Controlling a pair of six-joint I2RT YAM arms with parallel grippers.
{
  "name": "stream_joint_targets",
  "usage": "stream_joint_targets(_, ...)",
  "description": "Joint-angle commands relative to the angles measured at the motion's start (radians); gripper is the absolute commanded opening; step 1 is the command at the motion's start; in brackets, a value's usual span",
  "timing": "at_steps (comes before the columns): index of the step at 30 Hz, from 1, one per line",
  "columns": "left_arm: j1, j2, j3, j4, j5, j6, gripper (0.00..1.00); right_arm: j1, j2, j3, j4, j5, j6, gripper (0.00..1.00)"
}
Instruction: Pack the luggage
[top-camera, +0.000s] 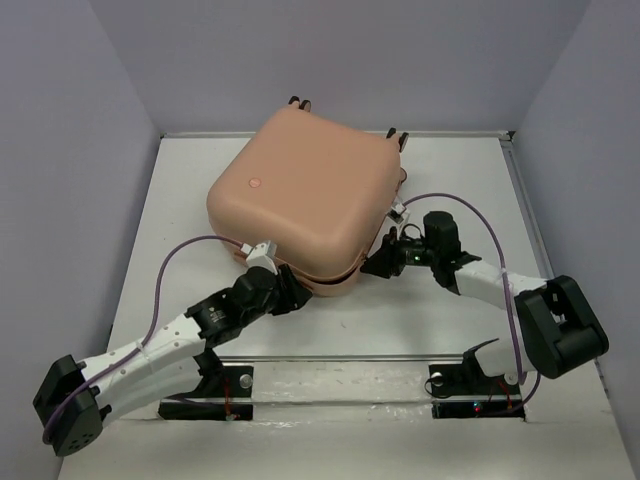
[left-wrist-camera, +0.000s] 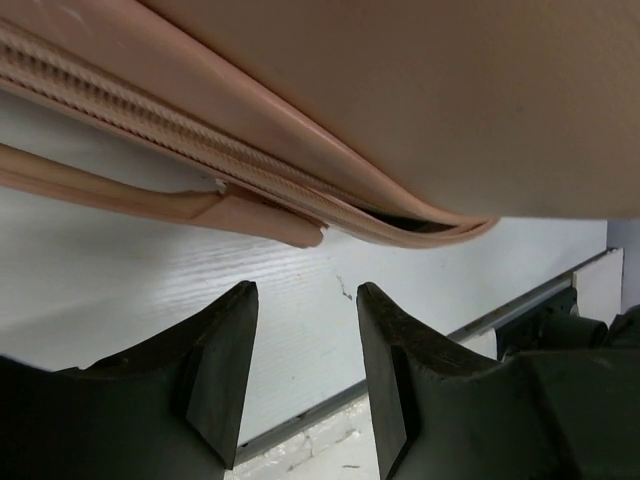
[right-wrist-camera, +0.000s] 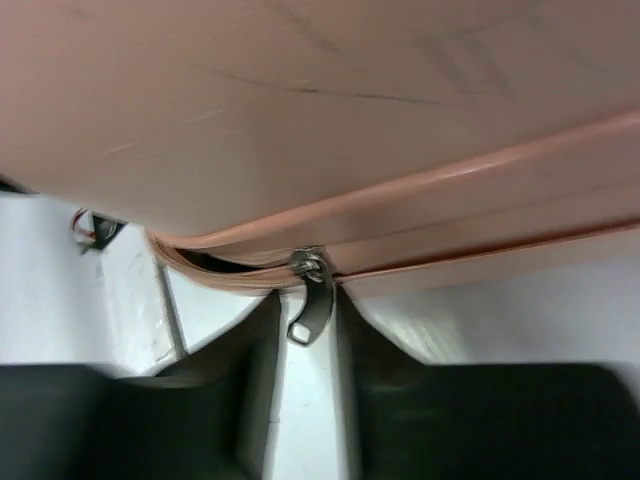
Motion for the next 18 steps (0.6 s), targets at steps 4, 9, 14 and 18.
stream_joint_targets(4, 0.1, 0.099, 0.086, 0.12, 0.057, 0.122, 0.53, 0.006, -0.025, 0.053, 0.102, -0.05, -0.009, 0.07)
stream_joint_targets(9, 0.104, 0.192, 0.14, 0.212, 0.047, 0.144, 0.52, 0.075, -0.173, -0.034, 0.071, 0.076, 0.053, 0.07)
stream_joint_targets(14, 0.103, 0.327, 0.198, 0.31, 0.033, 0.15, 0.51, 0.271, -0.368, -0.071, -0.18, 0.384, 0.071, 0.07)
stream_joint_targets(18, 0.103, 0.39, 0.233, 0.365, 0.027, 0.142, 0.51, 0.446, -0.465, -0.053, -0.399, 0.56, 0.123, 0.07)
